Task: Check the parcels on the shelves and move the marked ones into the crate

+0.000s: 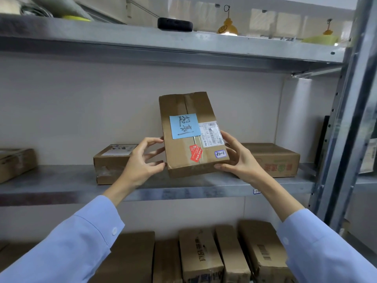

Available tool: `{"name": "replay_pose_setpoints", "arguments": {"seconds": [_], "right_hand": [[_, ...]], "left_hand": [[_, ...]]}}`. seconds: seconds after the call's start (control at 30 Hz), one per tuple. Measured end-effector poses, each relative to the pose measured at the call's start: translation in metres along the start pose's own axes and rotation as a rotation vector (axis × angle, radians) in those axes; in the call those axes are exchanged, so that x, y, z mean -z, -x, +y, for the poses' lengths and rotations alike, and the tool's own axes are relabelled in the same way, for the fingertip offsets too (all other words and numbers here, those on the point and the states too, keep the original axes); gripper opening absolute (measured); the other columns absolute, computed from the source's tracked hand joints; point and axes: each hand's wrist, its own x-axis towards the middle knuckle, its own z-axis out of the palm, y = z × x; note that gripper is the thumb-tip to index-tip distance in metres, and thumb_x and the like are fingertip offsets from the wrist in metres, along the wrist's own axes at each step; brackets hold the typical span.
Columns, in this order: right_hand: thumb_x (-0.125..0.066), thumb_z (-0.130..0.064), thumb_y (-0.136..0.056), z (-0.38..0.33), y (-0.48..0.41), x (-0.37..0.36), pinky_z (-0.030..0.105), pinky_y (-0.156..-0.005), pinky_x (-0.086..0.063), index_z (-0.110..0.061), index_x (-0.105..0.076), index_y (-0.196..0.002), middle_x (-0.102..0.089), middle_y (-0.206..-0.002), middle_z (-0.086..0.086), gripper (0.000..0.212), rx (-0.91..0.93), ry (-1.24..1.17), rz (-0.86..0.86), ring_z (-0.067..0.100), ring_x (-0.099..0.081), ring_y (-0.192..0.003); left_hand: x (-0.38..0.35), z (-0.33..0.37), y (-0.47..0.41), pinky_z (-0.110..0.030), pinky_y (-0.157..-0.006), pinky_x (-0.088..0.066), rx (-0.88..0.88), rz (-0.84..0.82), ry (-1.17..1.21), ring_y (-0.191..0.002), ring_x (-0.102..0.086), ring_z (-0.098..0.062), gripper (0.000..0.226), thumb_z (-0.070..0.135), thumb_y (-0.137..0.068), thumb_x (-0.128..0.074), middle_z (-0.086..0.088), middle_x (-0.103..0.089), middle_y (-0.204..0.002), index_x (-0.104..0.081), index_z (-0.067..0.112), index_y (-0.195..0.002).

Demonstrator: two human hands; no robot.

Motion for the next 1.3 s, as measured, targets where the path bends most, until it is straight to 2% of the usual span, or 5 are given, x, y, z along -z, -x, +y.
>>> {"name": "replay_pose_setpoints", "arguments": {"seconds": [0.23, 0.5, 0.97, 1.13, 1.3], "right_hand": [[-0.091, -0.007, -0.062, -0.009, -0.001, -0.004, 0.015, -0.096, -0.046, -0.023, -0.035, -0.149, -0.054, -0.137, -0.018, 0.105, 0.078, 0.047, 0.119, 0.000, -0.054, -0.124], [-0.092, -0.005, -0.059, -0.008, 0.010, 0.006, 0.018, -0.094, -0.048, -0.023, -0.042, -0.145, -0.058, -0.136, -0.011, 0.101, 0.059, 0.010, 0.108, 0.007, -0.055, -0.126], [-0.090, 0.004, -0.057, -0.005, 0.028, 0.026, 0.020, -0.094, -0.047, -0.022, -0.044, -0.143, -0.059, -0.136, -0.011, 0.101, 0.039, -0.006, 0.030, 0.011, -0.058, -0.124], [-0.092, -0.015, -0.052, -0.003, 0.029, 0.036, 0.030, -0.099, -0.050, -0.024, -0.056, -0.133, -0.065, -0.127, -0.008, 0.089, 0.050, 0.031, 0.144, 0.012, -0.059, -0.121], [-0.093, -0.016, -0.058, 0.009, 0.023, 0.042, 0.037, -0.092, -0.055, -0.021, -0.061, -0.126, -0.068, -0.119, -0.003, 0.075, 0.046, 0.028, 0.326, 0.014, -0.063, -0.115]], "left_hand": [[-0.007, 0.001, -0.002, -0.052, -0.098, -0.051, 0.013, -0.040, -0.108, -0.134, -0.046, -0.022, 0.078, 0.008, -0.069, -0.085, 0.018, -0.042, -0.144, -0.047, 0.041, -0.128], [-0.007, 0.013, -0.007, -0.047, -0.100, -0.050, 0.030, -0.032, -0.136, -0.133, -0.047, -0.021, 0.096, 0.030, -0.051, -0.089, 0.030, -0.040, -0.136, -0.042, 0.036, -0.135], [0.016, 0.008, -0.042, -0.039, -0.103, -0.039, 0.036, 0.008, -0.163, -0.134, -0.038, -0.014, 0.121, 0.034, -0.044, -0.098, 0.011, -0.032, -0.150, -0.025, 0.041, -0.140], [0.020, 0.013, -0.039, -0.045, -0.105, -0.046, -0.006, 0.073, -0.164, -0.131, -0.046, -0.020, 0.103, 0.029, -0.048, -0.091, 0.003, -0.037, -0.144, -0.039, 0.030, -0.137], [0.018, 0.016, -0.029, -0.031, -0.095, -0.051, -0.070, 0.182, -0.218, -0.124, -0.047, -0.021, 0.082, 0.013, -0.062, -0.089, 0.006, -0.042, -0.133, -0.041, 0.024, -0.126]]}}
